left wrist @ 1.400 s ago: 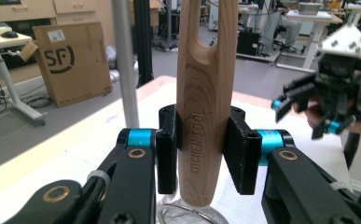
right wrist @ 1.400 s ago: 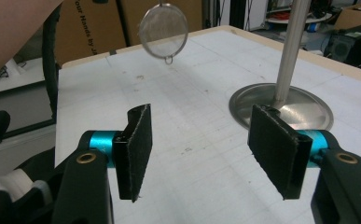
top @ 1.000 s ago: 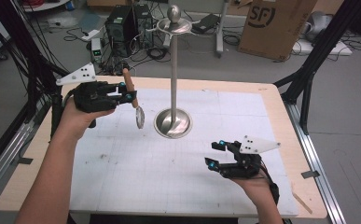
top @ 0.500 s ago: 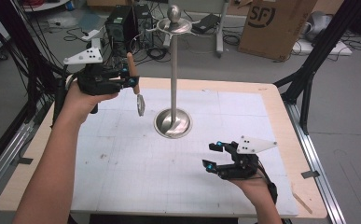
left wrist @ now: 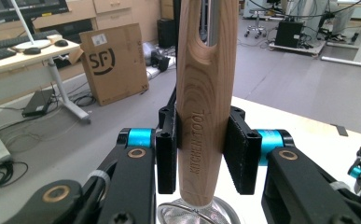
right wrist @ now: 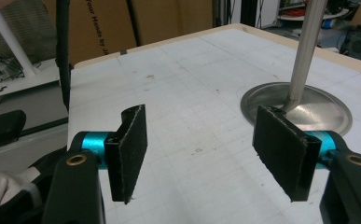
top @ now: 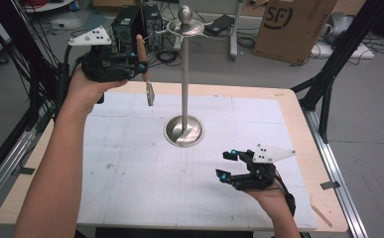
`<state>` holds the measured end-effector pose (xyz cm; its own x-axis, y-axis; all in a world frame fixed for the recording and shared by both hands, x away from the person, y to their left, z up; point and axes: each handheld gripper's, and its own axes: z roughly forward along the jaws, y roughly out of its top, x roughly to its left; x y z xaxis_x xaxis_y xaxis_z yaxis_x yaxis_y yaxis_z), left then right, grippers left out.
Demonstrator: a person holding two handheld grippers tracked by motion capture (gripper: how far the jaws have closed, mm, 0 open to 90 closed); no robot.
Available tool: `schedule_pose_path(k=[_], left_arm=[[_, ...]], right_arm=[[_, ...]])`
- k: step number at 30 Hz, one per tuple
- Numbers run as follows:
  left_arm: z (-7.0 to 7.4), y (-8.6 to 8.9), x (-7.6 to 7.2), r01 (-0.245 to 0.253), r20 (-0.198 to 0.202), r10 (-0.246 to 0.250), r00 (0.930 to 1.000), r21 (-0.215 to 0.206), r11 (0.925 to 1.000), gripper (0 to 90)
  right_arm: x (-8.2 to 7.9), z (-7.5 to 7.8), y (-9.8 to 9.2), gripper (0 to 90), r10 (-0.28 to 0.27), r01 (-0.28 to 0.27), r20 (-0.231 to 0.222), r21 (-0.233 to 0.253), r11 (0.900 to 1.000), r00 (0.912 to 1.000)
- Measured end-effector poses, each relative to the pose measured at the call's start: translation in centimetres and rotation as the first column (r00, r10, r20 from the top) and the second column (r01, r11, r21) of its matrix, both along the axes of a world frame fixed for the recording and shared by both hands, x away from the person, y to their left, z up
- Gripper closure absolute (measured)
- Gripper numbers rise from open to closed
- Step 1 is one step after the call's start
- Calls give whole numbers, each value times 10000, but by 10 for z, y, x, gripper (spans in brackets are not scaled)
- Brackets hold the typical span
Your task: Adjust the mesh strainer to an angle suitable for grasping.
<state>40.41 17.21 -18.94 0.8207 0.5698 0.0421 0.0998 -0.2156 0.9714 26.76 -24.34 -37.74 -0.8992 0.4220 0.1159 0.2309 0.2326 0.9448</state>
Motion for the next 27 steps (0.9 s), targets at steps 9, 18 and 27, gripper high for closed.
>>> schedule_pose_path(k=[9, 18, 27], left_arm=[[11, -7, 10, -214, -7, 214, 9998, 302, 9993, 680], [15, -15, 13, -68, 31, 68, 10000, 230, 9997, 681], [19, -19, 15, -105, 32, 104, 9999, 314, 9995, 681]], right_arm=[[-2, 3, -2, 346, -14, 13, 114, 107, 9999, 9999], [-2, 3, -3, 347, 9, -10, 106, 137, 9999, 9999], [-3, 3, -5, 347, -6, 4, 118, 134, 9999, 9999]])
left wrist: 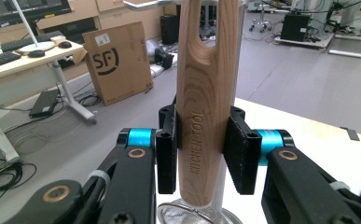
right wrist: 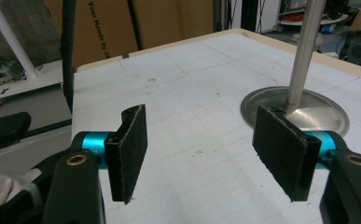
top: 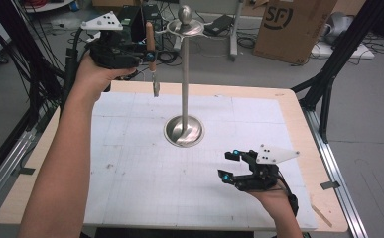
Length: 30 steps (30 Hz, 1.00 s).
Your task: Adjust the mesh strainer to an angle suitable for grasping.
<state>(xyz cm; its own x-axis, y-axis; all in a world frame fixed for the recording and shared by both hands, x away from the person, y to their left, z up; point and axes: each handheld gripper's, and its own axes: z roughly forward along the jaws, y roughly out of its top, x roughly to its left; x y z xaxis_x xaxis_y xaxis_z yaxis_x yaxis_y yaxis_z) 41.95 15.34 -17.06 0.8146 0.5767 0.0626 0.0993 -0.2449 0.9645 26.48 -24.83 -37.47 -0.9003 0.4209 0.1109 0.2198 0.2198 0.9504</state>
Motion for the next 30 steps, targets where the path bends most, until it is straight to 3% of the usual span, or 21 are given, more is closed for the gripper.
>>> schedule_pose_path(k=[12, 19, 30], left_arm=[[4, -7, 2, -182, -22, 183, 9998, 308, 9994, 682], [5, -6, -1, -113, 23, 113, 9999, 180, 9998, 682], [2, -15, 1, -148, -14, 149, 9999, 490, 9987, 682]], right_arm=[[0, 0, 0, 347, 4, -4, 21, 2, 10000, 10000], [-1, 0, -2, 347, -42, 42, 7, 49, 10000, 10000], [-2, 1, -1, 347, -50, 50, 35, 63, 10000, 10000]])
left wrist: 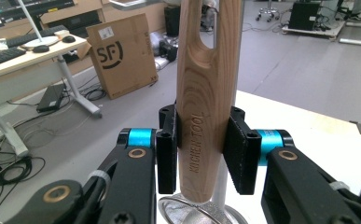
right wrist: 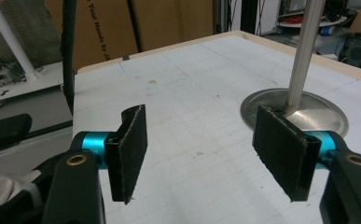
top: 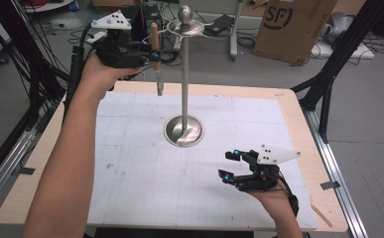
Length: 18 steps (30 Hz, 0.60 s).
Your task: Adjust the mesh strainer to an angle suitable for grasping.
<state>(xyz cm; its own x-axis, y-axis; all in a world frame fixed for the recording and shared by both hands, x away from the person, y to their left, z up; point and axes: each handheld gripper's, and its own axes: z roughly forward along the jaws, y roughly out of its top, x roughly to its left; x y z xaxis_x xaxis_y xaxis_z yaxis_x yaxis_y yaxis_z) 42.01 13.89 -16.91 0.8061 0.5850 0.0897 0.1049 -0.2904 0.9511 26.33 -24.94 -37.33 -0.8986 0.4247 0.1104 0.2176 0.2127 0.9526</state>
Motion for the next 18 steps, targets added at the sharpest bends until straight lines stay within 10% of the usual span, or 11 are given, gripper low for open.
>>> schedule_pose_path(k=[18], left_arm=[[-7, -11, 9, -26, -234, 29, 9997, 125, 9999, 678]], right_arm=[[0, -1, -1, 347, 10, -10, -10, 18, 10000, 10000]])
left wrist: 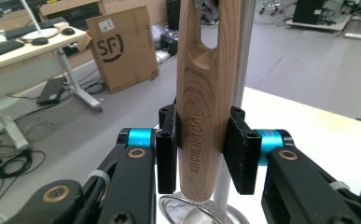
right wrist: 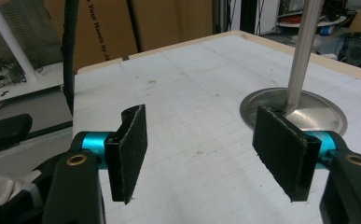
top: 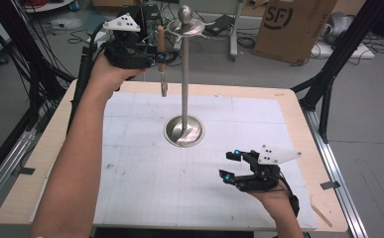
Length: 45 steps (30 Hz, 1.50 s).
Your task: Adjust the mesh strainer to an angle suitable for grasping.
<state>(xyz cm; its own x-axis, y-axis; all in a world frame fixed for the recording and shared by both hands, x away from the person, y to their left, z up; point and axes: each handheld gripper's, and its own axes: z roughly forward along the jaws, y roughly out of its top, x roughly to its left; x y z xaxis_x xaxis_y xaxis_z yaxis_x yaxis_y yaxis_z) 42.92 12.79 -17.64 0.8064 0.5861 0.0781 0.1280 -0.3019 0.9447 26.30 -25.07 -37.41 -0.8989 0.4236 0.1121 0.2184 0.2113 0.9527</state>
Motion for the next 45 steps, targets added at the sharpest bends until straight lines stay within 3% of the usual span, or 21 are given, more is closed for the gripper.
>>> schedule_pose_path(k=[2, 4, 6, 14, 31, 42, 45], left_arm=[[-1, -1, 0, 10, -70, -10, 10000, 88, 10000, 651], [-3, -1, 1, -72, -190, 75, 9998, 183, 9998, 548], [-4, 1, 0, -99, -239, 104, 9997, 195, 9998, 509], [-10, 11, -5, -113, -682, 93, 9976, -290, 9995, 337], [-20, 30, -36, 225, -205, -233, 9995, -367, 9991, 207], [-39, 52, -54, 116, -168, -125, 9998, -536, 9985, 183], [-47, 55, -59, 340, -69, -345, 9994, -570, 9978, 177]], right_arm=[[0, 0, 0, 347, 7, -7, -11, -15, 10000, 10000], [0, -1, 0, 347, 28, -28, -49, -20, 10000, 10000], [1, -1, 0, 347, 23, -23, -10, -31, 10000, 10000], [0, 0, 2, 347, 29, -29, -14, -39, 10000, 10000], [1, -2, 1, 347, -80, 79, -73, -73, 9999, 9999], [1, -2, 0, 340, -172, 171, -118, -78, 9998, 9998], [2, -3, 0, 337, -207, 207, -65, -82, 9998, 9998]])
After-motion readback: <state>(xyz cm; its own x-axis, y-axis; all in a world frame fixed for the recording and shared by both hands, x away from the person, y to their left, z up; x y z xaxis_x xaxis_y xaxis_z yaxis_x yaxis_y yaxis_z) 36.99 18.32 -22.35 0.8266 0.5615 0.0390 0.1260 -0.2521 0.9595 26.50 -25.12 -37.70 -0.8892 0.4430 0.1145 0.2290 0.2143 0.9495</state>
